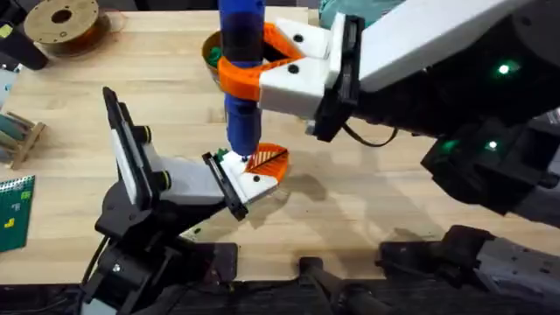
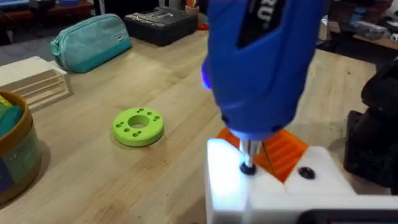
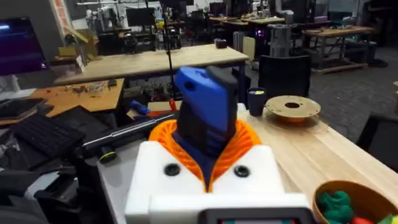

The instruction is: Pick up the gripper from the table and insert it into the empty holder that is missing its gripper. Then pick up a screw, insert it into the mounting hole, and use the screwdriver to tighten it. Finally, clean up the table by picking up the vegetable and placing it into the bucket.

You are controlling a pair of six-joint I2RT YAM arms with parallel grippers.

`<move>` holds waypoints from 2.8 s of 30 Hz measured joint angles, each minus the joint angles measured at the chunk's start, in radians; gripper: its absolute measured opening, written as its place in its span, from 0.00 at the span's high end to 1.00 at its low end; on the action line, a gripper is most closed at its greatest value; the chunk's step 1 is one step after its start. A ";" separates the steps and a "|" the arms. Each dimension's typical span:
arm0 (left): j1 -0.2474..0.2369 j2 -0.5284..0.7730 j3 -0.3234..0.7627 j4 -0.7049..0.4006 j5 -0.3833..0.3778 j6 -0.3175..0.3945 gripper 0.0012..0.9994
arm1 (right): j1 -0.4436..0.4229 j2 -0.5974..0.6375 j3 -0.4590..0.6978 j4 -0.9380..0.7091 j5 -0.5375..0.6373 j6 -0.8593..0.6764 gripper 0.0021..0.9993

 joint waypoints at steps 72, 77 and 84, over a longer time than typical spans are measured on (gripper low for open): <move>0.000 0.000 0.000 0.000 -0.001 0.000 0.99 | -0.632 0.449 -0.003 -0.437 0.377 -1.438 0.97; 0.000 0.000 0.000 0.000 -0.001 0.000 0.99 | -0.632 0.453 0.001 -0.507 0.403 -1.511 0.70; 0.000 0.000 0.000 0.000 -0.001 0.000 0.99 | -0.598 0.448 0.024 -0.598 0.429 -1.446 0.10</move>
